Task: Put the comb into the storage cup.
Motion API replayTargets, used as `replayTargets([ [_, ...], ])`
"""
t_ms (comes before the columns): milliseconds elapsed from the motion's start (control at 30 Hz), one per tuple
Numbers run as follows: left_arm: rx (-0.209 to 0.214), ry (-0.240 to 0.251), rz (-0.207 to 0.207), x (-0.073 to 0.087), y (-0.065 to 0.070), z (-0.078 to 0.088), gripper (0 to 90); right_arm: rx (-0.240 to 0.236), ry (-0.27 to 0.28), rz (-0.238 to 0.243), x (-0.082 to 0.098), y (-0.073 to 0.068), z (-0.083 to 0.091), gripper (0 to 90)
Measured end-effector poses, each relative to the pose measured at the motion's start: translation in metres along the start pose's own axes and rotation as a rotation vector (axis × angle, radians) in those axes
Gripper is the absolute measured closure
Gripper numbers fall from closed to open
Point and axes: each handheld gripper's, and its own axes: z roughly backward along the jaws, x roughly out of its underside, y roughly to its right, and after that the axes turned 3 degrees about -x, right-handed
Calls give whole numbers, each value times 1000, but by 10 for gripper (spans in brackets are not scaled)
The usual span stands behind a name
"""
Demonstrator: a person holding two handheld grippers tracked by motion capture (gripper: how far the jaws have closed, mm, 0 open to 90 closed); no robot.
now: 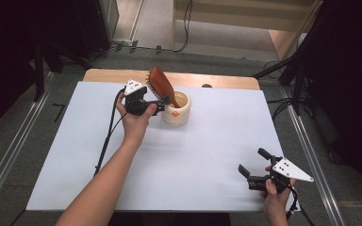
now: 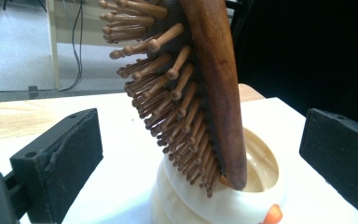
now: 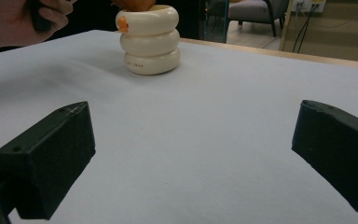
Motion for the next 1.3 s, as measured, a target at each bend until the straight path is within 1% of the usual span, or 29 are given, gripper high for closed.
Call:
replayTargets([
  [67,3,6,-2,0,-1,4,0,0,0,1,0,0,0,0],
  [133,-2,6,-9,1,-1,8,0,2,-1,1,0,0,0,0],
  [300,1,5,-19,3,-4,16,0,2,-3,-1,0,-1,0,0],
  [433,0,16,-27,3,-5,23,0,2,-4,4,0,0,0,0],
  [500,0,17,-34,4,-4,26,0,3,-3,3,0,0,0,0],
  [600,3,16,-54,6,-3,30,0,3,-4,3,0,0,0,0],
  [733,11,26,-48,8,-2,37,0,5,-4,3,0,0,0,0],
  [833,21,28,-54,7,-1,42,0,4,-4,6,0,-1,-1,0],
  [1033,25,46,-62,7,-1,53,0,5,-5,5,0,-1,-1,0],
  [1133,21,48,-79,9,0,59,0,6,-6,7,0,-1,-1,0],
  [1200,27,51,-79,10,-1,63,0,6,-7,8,0,-1,-1,0],
  [1300,22,52,-92,12,-2,68,0,7,-8,8,0,-1,-1,0],
])
